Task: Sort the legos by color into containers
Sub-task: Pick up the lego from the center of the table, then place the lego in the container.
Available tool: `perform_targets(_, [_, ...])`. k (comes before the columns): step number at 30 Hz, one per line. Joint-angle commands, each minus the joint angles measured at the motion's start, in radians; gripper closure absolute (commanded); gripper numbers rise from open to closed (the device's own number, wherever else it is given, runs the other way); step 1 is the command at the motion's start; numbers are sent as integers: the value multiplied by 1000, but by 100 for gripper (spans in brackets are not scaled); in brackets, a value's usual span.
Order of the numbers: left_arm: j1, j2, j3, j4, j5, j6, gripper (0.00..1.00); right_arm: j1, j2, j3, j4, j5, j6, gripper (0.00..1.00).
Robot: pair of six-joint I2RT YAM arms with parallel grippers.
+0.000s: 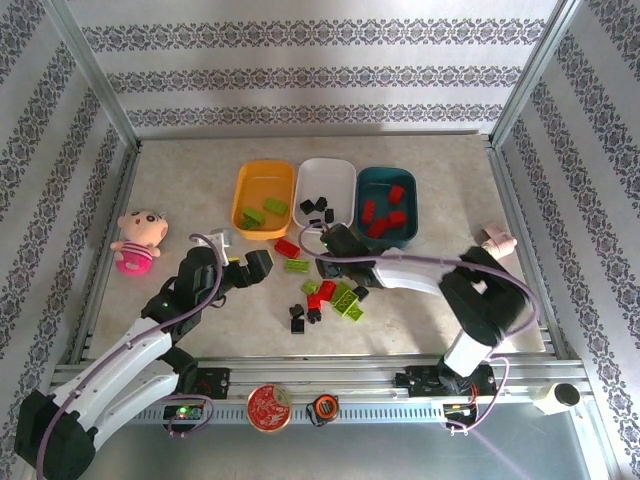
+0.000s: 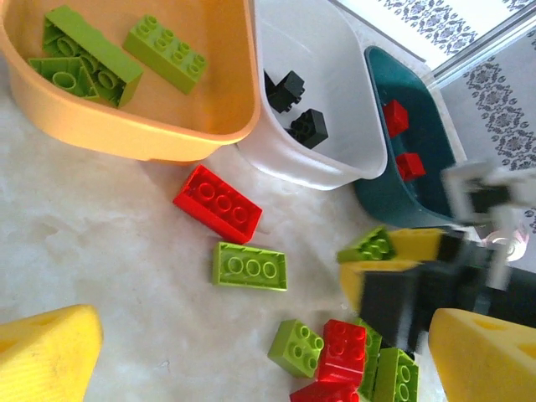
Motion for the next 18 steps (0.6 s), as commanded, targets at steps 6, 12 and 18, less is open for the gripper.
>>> perform_targets(6, [-11, -115, -65, -118, -40, -26, 0, 11, -2, 213, 9, -211, -54, 45])
perform_targets(12, [-11, -201, -83, -158, -33, -36, 0, -25, 301, 550, -31, -257, -40, 45])
perform_targets(18, [-11, -223, -65, -223, -40, -11, 0, -63, 537, 846, -121, -224, -10, 35])
